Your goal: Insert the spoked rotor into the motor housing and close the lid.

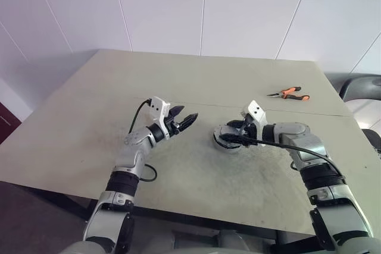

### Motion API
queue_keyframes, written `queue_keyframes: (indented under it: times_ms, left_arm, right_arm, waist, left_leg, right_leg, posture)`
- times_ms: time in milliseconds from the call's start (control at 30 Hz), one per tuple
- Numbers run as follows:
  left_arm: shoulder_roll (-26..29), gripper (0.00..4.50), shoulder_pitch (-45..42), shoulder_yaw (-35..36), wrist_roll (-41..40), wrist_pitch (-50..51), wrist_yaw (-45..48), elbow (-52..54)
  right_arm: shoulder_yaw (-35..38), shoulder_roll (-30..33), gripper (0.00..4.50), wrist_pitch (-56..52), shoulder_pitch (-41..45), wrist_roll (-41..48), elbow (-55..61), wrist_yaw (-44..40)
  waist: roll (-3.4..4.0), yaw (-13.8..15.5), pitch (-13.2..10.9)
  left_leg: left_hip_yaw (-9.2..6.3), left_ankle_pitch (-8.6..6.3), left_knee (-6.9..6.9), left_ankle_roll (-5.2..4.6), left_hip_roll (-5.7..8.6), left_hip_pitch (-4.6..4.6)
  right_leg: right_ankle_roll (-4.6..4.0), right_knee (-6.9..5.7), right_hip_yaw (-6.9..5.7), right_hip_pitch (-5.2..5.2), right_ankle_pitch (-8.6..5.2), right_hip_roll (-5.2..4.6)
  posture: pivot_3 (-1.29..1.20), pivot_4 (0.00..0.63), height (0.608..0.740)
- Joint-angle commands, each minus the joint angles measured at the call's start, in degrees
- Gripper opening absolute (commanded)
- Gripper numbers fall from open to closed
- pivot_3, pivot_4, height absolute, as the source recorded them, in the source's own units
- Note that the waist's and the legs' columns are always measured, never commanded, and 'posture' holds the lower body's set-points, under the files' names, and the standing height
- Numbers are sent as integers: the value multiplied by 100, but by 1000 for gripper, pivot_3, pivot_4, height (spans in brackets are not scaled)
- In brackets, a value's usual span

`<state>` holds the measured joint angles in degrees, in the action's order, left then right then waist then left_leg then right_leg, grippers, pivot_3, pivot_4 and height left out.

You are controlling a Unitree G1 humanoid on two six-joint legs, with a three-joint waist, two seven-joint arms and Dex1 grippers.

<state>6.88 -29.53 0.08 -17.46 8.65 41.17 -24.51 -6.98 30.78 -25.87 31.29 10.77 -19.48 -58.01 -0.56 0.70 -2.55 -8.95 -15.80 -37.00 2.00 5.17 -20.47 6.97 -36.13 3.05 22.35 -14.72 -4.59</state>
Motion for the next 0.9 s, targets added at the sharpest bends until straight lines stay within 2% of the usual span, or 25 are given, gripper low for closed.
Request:
queue_keyframes:
  times_ms: [33, 267, 500, 633, 900]
  left_arm:
    - [44, 3667, -42, -28, 9, -26, 27, 258]
    - [68, 3667, -43, -86, 55, -62, 17, 248]
    - [73, 3667, -61, -94, 88, -94, 7, 222]
    - [74, 3667, -67, -98, 91, -103, 14, 211]
    - [79, 3667, -64, -102, 103, -107, 31, 210]
  right_arm:
    - [-8, 97, 3035, 298, 60, -152, -64, 20]
    - [-26, -15, 3035, 628, 30, -282, -238, 174]
    - [-190, 173, 3035, 609, -142, -361, -285, -150]
    - [-98, 247, 3035, 437, -210, -126, -96, -431]
    - [-177, 307, 3035, 867, -197, -480, -376, -152]
  waist:
    - [0, 0, 0]
    - [0, -1, 0]
    - [-1, 6, 1]
    - [-1, 22, 1]
    - [-1, 15, 1]
  left_leg:
    - [0, 0, -1, 0, 0, 1]
    - [0, 0, -5, 0, 0, 3]
    - [-1, 0, -5, 0, 0, 7]
    - [-5, 0, -4, 0, 1, 5]
    - [-6, 0, -2, -1, 1, 4]
  right_leg:
    - [0, 0, 0, -1, 0, 0]
    - [0, -1, 0, -5, 0, 0]
    - [0, -1, 0, -10, 0, 0]
    - [0, 1, -2, -10, 0, -1]
    - [0, 4, -3, -11, 0, -2]
  posture:
    - [0, 0, 740]
    - [0, 0, 740]
    - [0, 0, 740]
    - [0, 0, 740]
    - [0, 0, 740]
